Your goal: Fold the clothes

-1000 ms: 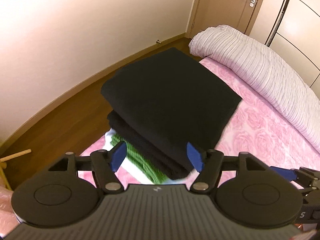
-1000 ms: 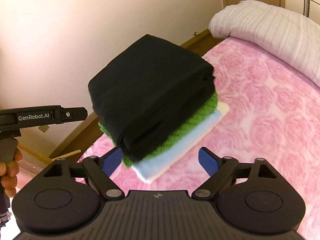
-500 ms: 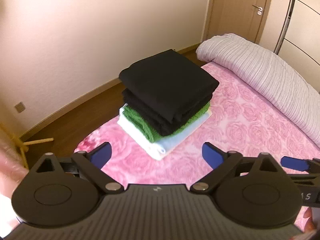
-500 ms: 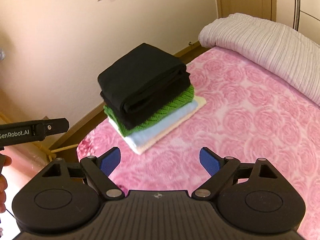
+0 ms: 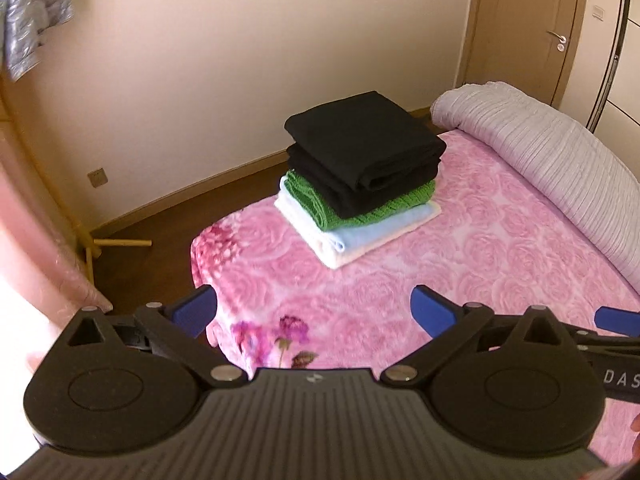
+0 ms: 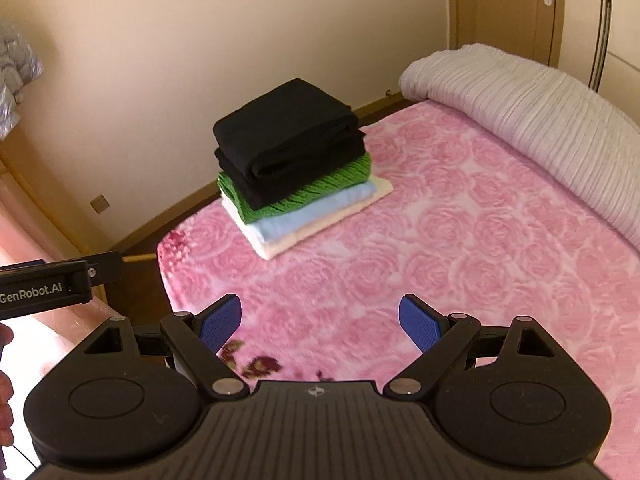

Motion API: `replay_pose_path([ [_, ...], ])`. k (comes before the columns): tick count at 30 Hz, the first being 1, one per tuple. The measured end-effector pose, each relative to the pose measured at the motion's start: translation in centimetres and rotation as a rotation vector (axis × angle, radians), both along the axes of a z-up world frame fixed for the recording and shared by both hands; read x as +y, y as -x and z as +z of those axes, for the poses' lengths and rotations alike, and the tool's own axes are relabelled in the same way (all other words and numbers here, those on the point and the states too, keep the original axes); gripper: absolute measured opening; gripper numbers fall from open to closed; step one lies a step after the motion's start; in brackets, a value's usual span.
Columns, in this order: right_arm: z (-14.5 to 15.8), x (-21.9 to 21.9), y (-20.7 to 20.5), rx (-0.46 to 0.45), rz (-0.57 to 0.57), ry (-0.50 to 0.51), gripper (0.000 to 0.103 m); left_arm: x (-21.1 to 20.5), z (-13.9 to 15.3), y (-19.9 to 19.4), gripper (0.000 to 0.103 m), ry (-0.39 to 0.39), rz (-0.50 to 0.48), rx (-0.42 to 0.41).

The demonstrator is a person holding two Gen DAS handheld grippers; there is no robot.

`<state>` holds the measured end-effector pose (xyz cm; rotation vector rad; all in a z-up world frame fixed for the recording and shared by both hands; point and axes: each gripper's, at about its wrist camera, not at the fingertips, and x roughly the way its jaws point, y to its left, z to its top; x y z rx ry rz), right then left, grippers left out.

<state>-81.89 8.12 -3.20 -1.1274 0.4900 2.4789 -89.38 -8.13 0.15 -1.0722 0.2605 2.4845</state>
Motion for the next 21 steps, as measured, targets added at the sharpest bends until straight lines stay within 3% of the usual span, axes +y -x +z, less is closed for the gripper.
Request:
replay_pose_path([
  [12,0.7,-0.1,-3.4,-0.019,0.026,-0.013,0.089,-0.9,-1.2,-3.9,0.102,-0.061,-0.026,-0.088],
  [21,-0.3,1.4,-1.5,-0.064,0.064,-0.005,0.089,1.6,-3.1,-1.9,0.102,-0.028,-0.035,-0.125],
])
